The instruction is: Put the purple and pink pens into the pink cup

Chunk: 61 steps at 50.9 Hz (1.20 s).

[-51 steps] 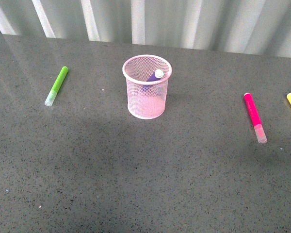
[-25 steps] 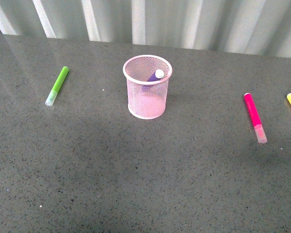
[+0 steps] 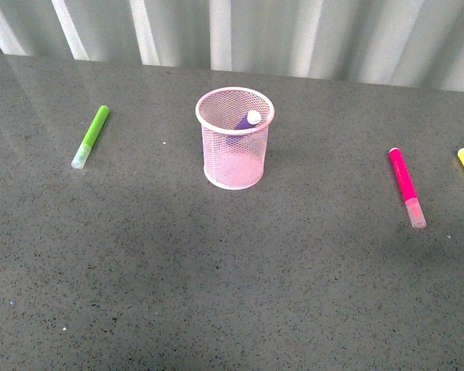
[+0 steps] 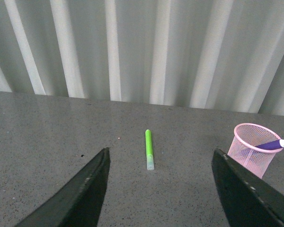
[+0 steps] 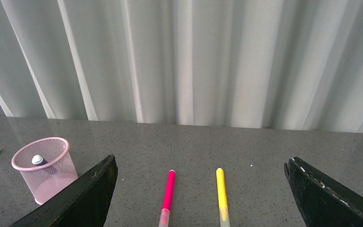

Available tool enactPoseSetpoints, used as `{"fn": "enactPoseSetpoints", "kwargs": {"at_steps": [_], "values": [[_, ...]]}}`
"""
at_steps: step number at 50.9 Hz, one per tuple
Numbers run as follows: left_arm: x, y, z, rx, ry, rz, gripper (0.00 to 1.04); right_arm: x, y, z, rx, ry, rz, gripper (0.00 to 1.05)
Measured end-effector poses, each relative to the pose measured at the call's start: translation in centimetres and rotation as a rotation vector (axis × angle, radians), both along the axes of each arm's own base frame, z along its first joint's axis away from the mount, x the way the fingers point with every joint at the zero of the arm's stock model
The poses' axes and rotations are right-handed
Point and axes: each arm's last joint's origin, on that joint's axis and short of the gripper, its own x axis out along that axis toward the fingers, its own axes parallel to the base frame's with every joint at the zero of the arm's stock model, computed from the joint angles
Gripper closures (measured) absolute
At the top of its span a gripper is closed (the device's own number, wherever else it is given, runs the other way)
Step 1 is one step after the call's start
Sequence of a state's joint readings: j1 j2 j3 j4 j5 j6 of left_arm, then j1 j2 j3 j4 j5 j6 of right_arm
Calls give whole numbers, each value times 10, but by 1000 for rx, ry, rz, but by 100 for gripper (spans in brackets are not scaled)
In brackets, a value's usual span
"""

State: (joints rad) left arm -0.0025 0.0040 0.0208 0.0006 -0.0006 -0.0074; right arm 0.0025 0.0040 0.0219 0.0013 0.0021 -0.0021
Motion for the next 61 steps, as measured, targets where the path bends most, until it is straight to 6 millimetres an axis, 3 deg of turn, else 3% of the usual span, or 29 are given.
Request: {"fn": "enactPoseSetpoints", "kwargs": {"at_steps": [6, 10, 13, 20, 25, 35, 46, 61], "values": [[0, 0, 0, 0, 0, 0, 16, 0, 0, -1, 14, 33, -18, 7], [0, 0, 0, 1, 0, 1, 5, 8, -1, 2, 115, 351, -126, 7], [0, 0, 0, 2, -1, 0, 7, 34, 0, 10, 137, 470, -171, 7], [0, 0, 0, 2, -1, 0, 7, 96, 2, 18, 104, 546, -195, 7], [0, 0, 0, 3, -1, 0, 7, 136, 8, 8, 91, 642, -162, 7], [0, 0, 0, 3, -1, 0, 7, 195, 23, -23, 70, 775, -144, 7], [0, 0, 0, 3, -1, 0, 7, 239, 39, -54, 58, 851, -132, 7], [0, 0, 0, 3, -1, 0, 7, 275, 51, -73, 75, 878, -128, 7]]}}
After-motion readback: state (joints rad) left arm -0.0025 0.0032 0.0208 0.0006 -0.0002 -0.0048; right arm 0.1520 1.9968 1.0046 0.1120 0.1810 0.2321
